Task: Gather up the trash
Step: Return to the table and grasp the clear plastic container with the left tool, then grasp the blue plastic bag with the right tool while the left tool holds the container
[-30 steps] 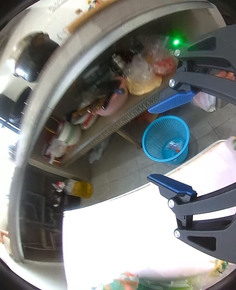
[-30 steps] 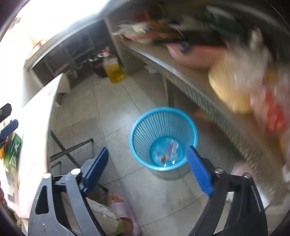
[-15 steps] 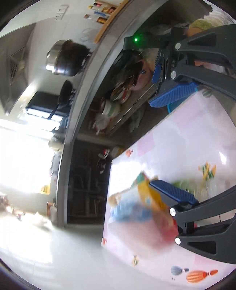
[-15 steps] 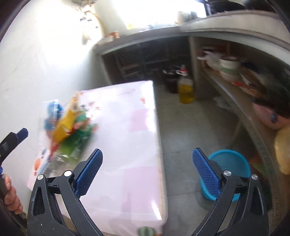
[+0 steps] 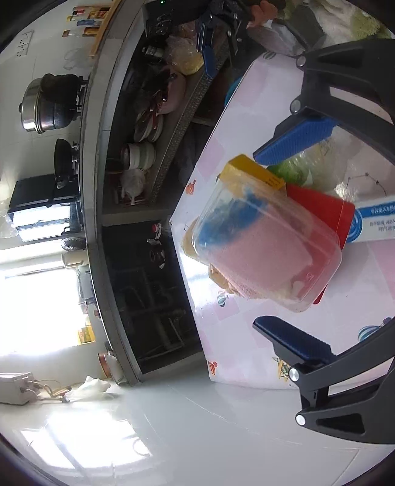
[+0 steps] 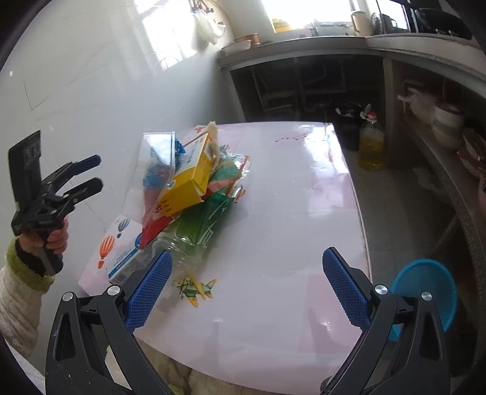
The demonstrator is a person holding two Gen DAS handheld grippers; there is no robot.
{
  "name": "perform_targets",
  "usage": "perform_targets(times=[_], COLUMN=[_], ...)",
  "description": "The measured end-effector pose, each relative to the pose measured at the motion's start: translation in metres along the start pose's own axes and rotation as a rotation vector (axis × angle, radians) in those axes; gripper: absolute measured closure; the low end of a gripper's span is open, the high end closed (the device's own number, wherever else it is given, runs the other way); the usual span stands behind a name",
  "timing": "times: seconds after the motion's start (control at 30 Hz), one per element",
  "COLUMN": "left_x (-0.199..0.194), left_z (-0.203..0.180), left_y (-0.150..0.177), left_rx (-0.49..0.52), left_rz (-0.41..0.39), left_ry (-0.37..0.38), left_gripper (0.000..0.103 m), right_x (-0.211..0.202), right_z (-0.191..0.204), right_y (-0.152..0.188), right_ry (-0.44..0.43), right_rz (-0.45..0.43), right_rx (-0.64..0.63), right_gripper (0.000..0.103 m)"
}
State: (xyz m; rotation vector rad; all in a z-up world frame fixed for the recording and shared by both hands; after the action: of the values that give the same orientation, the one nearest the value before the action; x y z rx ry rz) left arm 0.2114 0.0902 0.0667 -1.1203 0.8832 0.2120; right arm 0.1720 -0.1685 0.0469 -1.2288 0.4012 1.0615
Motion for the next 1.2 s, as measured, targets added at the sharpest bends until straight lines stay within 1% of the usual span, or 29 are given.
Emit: perform_targets(times=[0.03,0.07,0.13,0.17,0.23,0.3,0.43,0.5,0.57,0.7,0.83,1.0,1.2], left_x=[0.004,0.01,0.021,0.028,0.035,0.041,0.049,0.053,0.06,0.068,0.072,0.057,0.032], left_z=[0.004,0.008,0.012,0.011,0.007,0.0,-0.005,-0.005,-0.004,-0.003,-0.001,-0.005,-0.003], left_y=[-0.002,-0.004,-0.007,-0.007,-0.009,-0.011,-0.011,-0.012,-0.011,-0.007,-0.008,-0.003,0.006], left_rx=[0.009,0.024,0.052,0.085,0.122,0.157,0.219,0.221,0.218,0.257,0.245,0.244,0.172], left_rz=[0.01,0.032,0.069,0.091,0.103,0.119,0.118,0.114,0.128,0.131,0.14,0.087,0.031], left_ry=[0.03,0.078,0.109,0.138,0.142,0.163,0.135,0.139,0.147,0.129,0.151,0.139,0.126], left_gripper=[0.006,0.006,0.006,0.006,0.006,0.006,0.006,0.006,0.006,0.006,0.006,0.011,0.013], right_x=[0.002,0.004,0.007,0.008,0.009,0.011,0.019,0.024,0.03,0.039,0.042,0.039,0.031], right_z=[0.003,0.006,0.009,0.011,0.016,0.022,0.034,0.04,0.045,0.055,0.057,0.053,0.05], right_y=[-0.002,-0.004,-0.009,-0.012,-0.022,-0.036,-0.064,-0.072,-0.078,-0.084,-0.086,-0.088,-0.089], right_ry=[-0.013,-0.021,-0.031,-0.038,-0.069,-0.113,-0.163,-0.182,-0.202,-0.227,-0.234,-0.229,-0.225], right_rz=[0.008,0.015,0.027,0.032,0.04,0.045,0.049,0.049,0.055,0.069,0.073,0.072,0.052], right_rx=[-0.004,-0.007,-0.013,-0.018,-0.033,-0.054,-0.085,-0.097,-0.102,-0.114,-0.11,-0.086,-0.063], right_gripper=[0.008,0.008,0.008,0.008,0.008,0.008,0.008,0.008,0.008,0.008,0.008,0.008,0.008])
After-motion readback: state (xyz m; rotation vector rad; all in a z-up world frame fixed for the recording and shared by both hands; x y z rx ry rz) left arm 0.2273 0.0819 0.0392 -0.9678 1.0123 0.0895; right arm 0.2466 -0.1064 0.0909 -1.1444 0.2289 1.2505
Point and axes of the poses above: each gripper's, at about its wrist camera, not at the fingertips, and x roughly the way its jaws point, z to its left, y to its underside, the point moved 3 cm from there along x, roughly the way its jaws point, and after that the axes turned 10 degrees about z, right-handed, at the moved point
